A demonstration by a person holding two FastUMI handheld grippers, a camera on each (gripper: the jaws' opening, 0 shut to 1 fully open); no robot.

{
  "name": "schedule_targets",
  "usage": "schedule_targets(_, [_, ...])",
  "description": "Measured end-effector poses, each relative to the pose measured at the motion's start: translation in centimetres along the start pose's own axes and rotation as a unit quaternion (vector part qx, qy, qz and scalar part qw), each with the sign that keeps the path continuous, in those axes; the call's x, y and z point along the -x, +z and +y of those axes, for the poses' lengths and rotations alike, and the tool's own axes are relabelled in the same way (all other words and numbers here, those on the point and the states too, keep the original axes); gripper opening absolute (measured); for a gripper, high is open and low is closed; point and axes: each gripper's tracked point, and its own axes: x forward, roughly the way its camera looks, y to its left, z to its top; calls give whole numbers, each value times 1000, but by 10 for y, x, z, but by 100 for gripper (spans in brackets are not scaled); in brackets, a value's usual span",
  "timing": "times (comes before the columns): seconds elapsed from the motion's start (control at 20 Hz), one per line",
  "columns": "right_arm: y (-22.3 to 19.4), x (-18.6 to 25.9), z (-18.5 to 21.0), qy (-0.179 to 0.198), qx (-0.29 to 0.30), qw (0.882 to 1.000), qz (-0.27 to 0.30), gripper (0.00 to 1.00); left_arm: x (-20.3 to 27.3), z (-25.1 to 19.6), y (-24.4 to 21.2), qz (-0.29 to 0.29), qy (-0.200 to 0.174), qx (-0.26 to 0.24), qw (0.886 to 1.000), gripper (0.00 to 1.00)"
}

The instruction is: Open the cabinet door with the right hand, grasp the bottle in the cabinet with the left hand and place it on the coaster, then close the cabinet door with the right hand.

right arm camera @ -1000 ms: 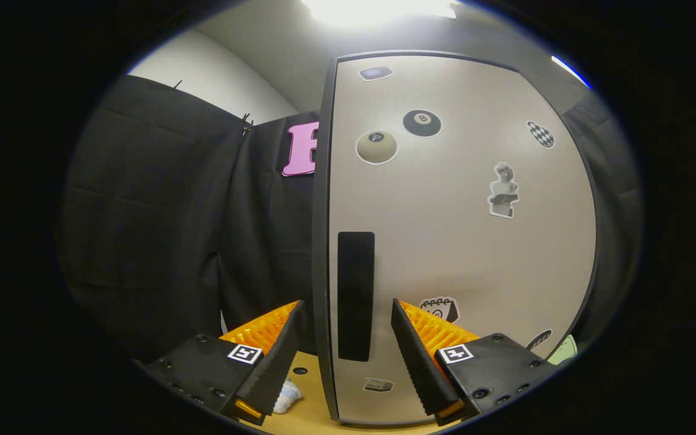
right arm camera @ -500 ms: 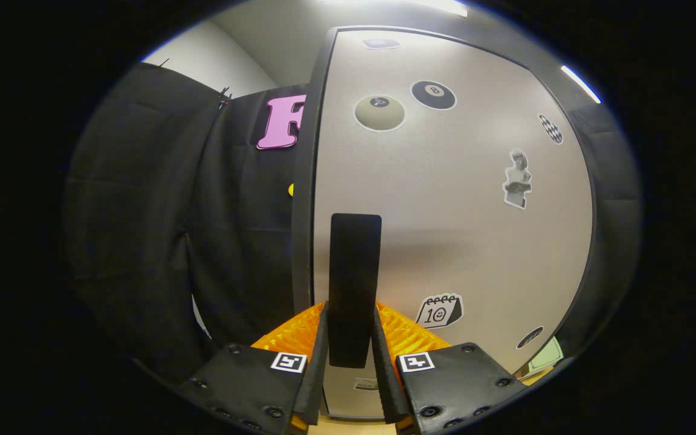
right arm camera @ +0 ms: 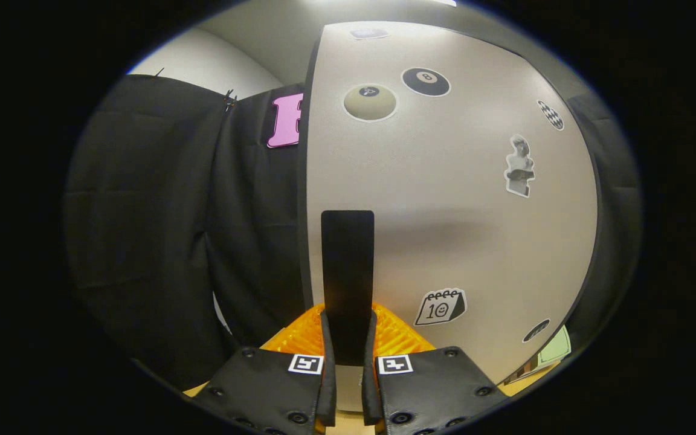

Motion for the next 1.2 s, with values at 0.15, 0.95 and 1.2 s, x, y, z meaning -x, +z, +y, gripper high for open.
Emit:
schedule_targets(0.15, [1, 14, 3, 35, 1, 999, -2, 19, 4, -20, 8, -7, -19, -3, 1000, 86])
schedule_targets(0.95, [-4, 32, -22, 194, -11, 981, 18, 15, 9, -163, 39, -21, -105, -23, 994, 86])
schedule_targets(1.2, [-5, 32, -26, 232, -9, 972, 27, 15, 18, -203, 53, -28, -120, -31, 992, 87])
